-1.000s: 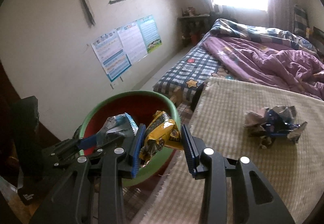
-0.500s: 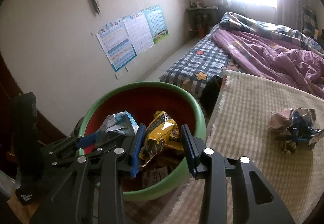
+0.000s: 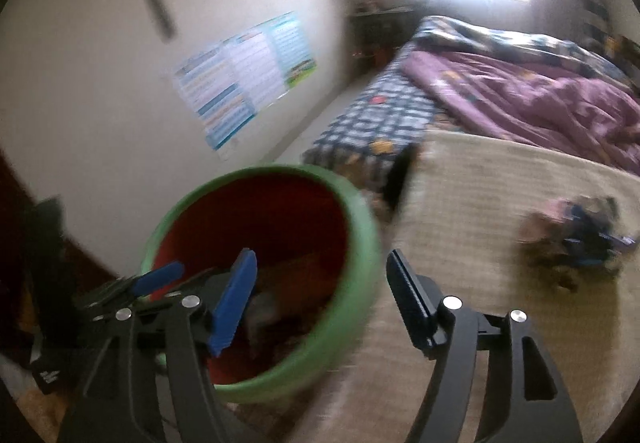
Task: Collect trash
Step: 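Open the right tool to drop the yellow wrapper while the left tool releases the white-blue bag into the bucket, then move the right tool to the mat and grasp the dark blue wrapper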
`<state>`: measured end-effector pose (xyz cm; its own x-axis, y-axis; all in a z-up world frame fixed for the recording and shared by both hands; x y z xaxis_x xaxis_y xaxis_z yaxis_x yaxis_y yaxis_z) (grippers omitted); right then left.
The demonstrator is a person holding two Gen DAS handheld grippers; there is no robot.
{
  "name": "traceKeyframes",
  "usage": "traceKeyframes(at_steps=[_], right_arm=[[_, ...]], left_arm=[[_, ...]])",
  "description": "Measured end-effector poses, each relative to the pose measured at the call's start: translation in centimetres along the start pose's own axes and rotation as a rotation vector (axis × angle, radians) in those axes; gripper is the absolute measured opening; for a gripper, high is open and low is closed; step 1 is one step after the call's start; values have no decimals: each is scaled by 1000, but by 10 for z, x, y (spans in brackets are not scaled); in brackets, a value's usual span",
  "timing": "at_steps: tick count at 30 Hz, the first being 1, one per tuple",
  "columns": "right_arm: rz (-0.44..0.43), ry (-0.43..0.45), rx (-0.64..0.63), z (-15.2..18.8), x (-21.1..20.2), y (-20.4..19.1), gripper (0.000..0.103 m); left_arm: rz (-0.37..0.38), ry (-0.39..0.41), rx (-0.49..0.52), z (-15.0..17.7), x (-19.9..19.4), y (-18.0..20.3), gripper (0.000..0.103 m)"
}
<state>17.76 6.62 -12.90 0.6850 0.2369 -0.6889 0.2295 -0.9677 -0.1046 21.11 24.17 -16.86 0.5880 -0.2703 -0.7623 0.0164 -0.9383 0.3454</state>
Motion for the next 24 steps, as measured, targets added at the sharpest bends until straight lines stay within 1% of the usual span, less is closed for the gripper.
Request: traceKeyframes(at_steps=[3,4,6,9,12,15,17,19,21,22,23,24], right_arm=[[124,14,117,10,-13,54,69],[177,11,175,18,-19,76,70],[248,9,311,38,-28,119,70],[309,25,464,63,-37,159,70],[356,72,525,72,-47,183,70],[358,87,577,74,-47,200,73],[328,73,641,81,-42,210,73],[307,84,696,86,-40,220,73],[288,91,719,89,-37,228,73],[273,87,726,90,-37,230,70],[248,83,740,92,-35,232,58],[226,80,747,93,-34,234,42]], left_arm=[[3,5,5,0,-1,4,65],[4,8,5,0,-2,6,65],[6,10,7,0,-2,7,65],[11,13,19,1,-4,14,65],[16,20,35,3,-7,21,65],[16,32,51,5,-14,30,65],[15,36,55,7,-16,34,65],[14,39,59,9,-20,38,65],[14,41,65,11,-23,43,65],[15,44,68,13,-26,48,65],[18,45,71,14,-27,52,65],[20,47,75,16,-28,56,65]])
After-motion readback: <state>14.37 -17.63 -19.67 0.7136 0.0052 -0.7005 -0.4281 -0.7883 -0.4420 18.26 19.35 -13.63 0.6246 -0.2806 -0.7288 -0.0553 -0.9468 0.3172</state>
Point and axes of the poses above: each gripper's, at about its wrist camera, not at the fingertips, and x roughly the way its jaws point, y to its right, z to its underside, the point moved 7 cm from there along x, roughly the way its jaws point, and after that the axes turned 15 degrees about -x, right-handed, at the moved point
